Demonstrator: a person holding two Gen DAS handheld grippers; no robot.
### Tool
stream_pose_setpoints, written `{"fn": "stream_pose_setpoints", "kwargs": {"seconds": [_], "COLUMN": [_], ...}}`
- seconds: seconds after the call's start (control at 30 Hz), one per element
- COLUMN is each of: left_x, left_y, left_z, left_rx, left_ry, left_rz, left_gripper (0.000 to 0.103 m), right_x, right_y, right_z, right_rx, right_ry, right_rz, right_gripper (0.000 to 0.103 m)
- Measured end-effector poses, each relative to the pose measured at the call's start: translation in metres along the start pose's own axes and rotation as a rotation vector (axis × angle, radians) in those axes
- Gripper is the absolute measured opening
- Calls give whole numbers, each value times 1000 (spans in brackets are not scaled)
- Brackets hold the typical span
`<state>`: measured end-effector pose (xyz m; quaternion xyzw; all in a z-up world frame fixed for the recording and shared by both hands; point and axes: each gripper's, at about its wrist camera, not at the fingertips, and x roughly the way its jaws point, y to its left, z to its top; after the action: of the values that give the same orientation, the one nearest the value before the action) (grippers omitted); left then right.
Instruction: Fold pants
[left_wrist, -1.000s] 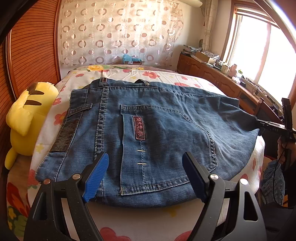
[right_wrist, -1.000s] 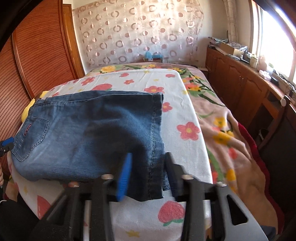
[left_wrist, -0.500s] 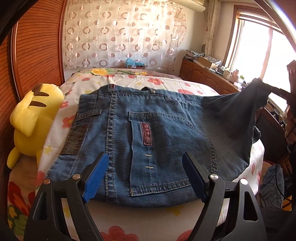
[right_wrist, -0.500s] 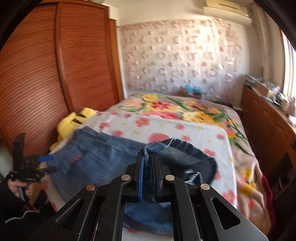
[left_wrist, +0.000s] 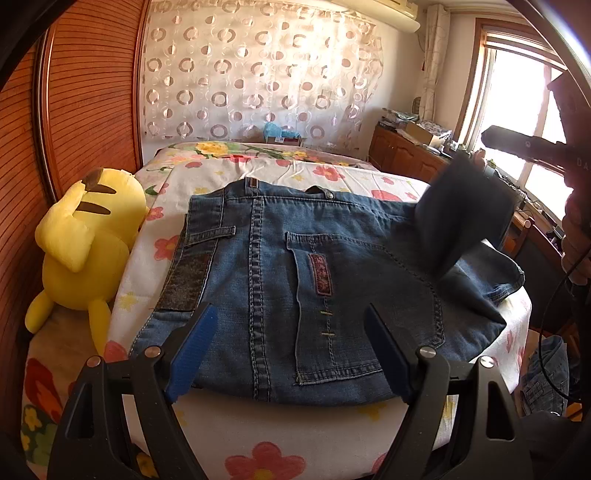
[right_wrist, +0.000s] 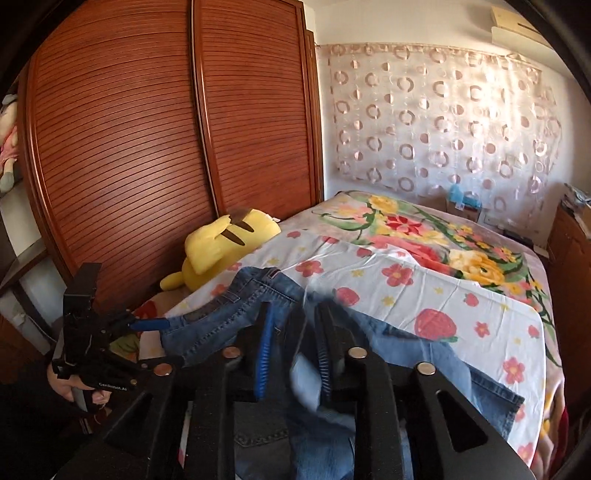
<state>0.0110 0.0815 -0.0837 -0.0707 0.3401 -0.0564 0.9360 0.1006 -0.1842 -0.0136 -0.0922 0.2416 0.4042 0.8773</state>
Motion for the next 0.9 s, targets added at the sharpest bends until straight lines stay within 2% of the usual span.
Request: {"fn": "stream_pose_setpoints", "kwargs": {"seconds": [0.03,0.1,0.23,0.37,0.63,0.9], "left_x": [1,3,9,14,18,32], "left_y": [0,-2,-10,-28,-75,-123], "left_z": [0,0,3,10,33,42], "left_rx": [-1,2,15,47,121,202], "left_ry": [2,5,11,5,-19,9], "left_rz": [-3,-7,-26,-54,-141,-245], "left_gripper": [82,82,82,82,82,82], "right_x": [-4,-4,-10,-19,-28,-22], "right_y": [-1,-7,4,3,-17,-24], "right_z": [-3,-3,-19,-37,-74,-99], "right_rx": [3,12,29,54,144,234], "right_ry": [0,-1,1,12,74,159], "right_rz": [-4,-25,-71,-133,-227,-231], "right_gripper": [26,35,37,45,46,46]}}
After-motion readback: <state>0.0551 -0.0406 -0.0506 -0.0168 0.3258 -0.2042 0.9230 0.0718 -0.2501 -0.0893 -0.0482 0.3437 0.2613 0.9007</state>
